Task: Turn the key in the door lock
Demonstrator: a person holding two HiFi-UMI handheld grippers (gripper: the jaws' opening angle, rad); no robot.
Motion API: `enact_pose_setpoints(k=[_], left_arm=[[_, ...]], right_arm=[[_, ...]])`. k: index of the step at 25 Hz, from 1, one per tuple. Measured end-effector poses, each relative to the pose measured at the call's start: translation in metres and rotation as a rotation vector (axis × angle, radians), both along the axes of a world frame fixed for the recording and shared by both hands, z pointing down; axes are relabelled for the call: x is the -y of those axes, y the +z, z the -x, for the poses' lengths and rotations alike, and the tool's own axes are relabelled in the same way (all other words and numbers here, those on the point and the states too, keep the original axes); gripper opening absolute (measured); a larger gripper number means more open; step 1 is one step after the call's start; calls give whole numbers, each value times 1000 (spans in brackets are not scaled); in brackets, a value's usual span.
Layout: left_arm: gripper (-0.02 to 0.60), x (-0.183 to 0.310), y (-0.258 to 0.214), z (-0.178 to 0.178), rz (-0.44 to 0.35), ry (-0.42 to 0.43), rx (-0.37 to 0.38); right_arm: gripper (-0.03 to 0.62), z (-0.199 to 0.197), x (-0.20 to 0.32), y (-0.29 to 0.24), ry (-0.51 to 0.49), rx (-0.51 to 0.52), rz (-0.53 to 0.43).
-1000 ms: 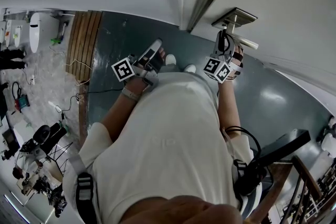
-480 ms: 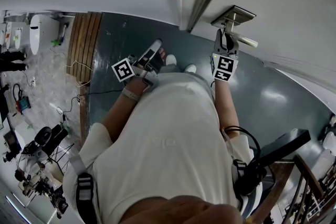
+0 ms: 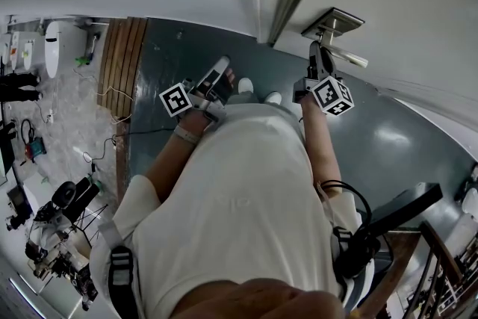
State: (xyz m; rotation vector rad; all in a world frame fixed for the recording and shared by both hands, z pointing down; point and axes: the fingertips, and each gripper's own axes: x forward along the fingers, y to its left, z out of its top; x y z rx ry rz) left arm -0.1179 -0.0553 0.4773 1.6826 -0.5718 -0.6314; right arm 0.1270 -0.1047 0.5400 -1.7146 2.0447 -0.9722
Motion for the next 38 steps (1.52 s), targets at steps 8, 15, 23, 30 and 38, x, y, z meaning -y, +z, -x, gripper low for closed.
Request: enact_pose_setpoints(k=[8, 15, 23, 30, 38], left_arm=[[11, 1, 3, 0, 6, 3, 3], [11, 2, 3, -1, 13, 3, -3], [11, 2, 3, -3, 20, 1, -8], [11, 2, 3, -3, 22, -2, -11], [11, 3, 4, -3, 27, -5, -19]], right_arm=[[67, 1, -4, 8, 62, 581, 57], [38, -2, -4, 13, 110, 1079, 22], [38, -1, -3, 15, 102, 1177, -10], [38, 0, -2, 15, 90, 1177, -4], [52, 4, -7, 3, -4, 951, -2]])
